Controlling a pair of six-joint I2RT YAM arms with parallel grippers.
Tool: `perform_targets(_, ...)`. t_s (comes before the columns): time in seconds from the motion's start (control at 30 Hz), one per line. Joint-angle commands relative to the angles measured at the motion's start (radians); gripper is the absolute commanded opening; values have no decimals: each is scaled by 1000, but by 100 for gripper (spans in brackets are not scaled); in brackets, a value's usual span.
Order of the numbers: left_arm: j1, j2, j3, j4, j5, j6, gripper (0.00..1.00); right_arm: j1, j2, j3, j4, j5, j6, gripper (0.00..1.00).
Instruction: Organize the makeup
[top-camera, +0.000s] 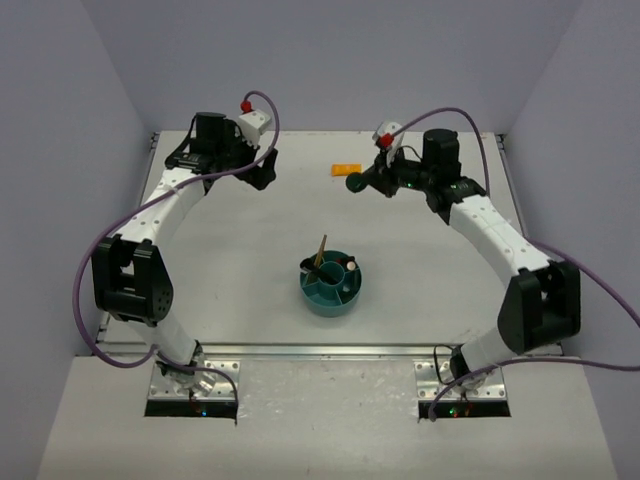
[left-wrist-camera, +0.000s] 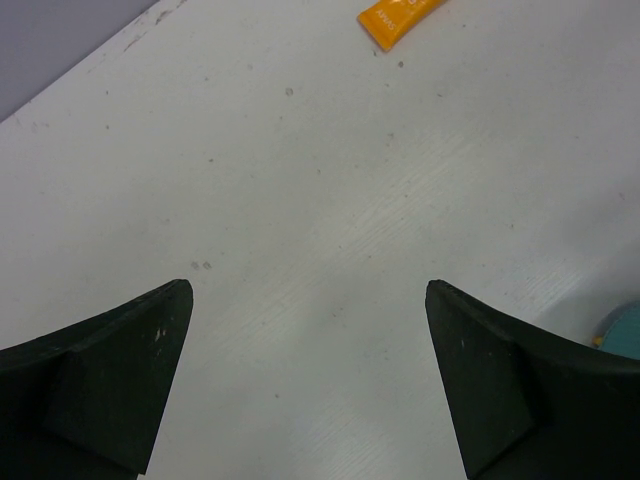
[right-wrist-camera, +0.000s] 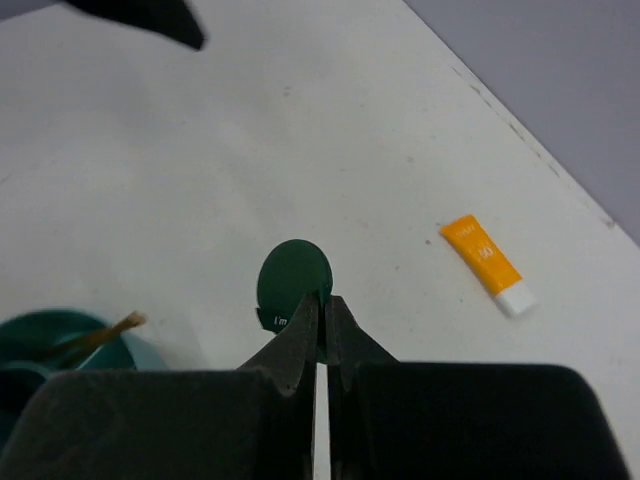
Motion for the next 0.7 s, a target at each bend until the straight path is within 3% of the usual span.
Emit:
perform_targets(0.0,14,-24,6,27,11,2,100,62,-208,-161,-306,-368,-686,0)
perform_targets(0.07,14,-20,10,29,16,1,100,97,-282,-214,-381,-377,-830,0)
perform_targets(0.23,14,-9,27,30,29,-7,100,195,-359,-255,-555,-358,-964,0)
perform_targets(0.47,14,-7,29,30,38,-25,100,331,-335,-343,-511,-210,-1064,0)
perform_targets(0.67,14,-29,10,25,24,-20,100,356,-321,-382,-502,-116,-1153,0)
